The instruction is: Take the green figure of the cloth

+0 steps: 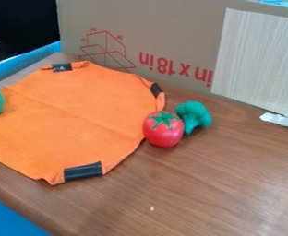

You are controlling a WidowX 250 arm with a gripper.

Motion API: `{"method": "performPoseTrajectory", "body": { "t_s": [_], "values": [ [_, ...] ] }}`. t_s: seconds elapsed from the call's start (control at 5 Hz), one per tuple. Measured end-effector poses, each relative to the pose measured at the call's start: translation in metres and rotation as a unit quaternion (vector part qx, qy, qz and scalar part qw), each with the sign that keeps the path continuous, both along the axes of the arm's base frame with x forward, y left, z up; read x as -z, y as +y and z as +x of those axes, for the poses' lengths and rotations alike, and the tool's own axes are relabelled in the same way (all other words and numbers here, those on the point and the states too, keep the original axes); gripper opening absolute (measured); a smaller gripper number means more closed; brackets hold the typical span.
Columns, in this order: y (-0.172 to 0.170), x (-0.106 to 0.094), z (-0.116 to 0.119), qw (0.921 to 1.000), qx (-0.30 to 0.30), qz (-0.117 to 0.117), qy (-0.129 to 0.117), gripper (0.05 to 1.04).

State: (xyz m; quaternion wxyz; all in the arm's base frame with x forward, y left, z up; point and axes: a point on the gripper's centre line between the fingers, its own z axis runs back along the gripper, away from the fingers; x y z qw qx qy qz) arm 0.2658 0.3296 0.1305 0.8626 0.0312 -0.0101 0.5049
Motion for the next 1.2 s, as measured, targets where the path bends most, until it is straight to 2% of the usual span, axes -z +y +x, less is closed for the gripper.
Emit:
{"method": "performPoseTrajectory", "body": {
  "t_s": [0.2, 0.6, 1.0, 1.2],
  "values": [
    [-0.001, 0.021, -0.001, 0.9997, -0.001, -0.020, 0.017, 1.001],
    [0.001, 0.038, 0.002, 1.0000, -0.001, -0.008, 0.003, 1.001],
    [-0.003, 0.067, -0.001, 1.0000, 0.006, -0.005, 0.000, 1.001],
    [-0.003, 0.073, 0.000, 1.0000, 0.004, 0.000, -0.006, 0.940]
  ]
}}
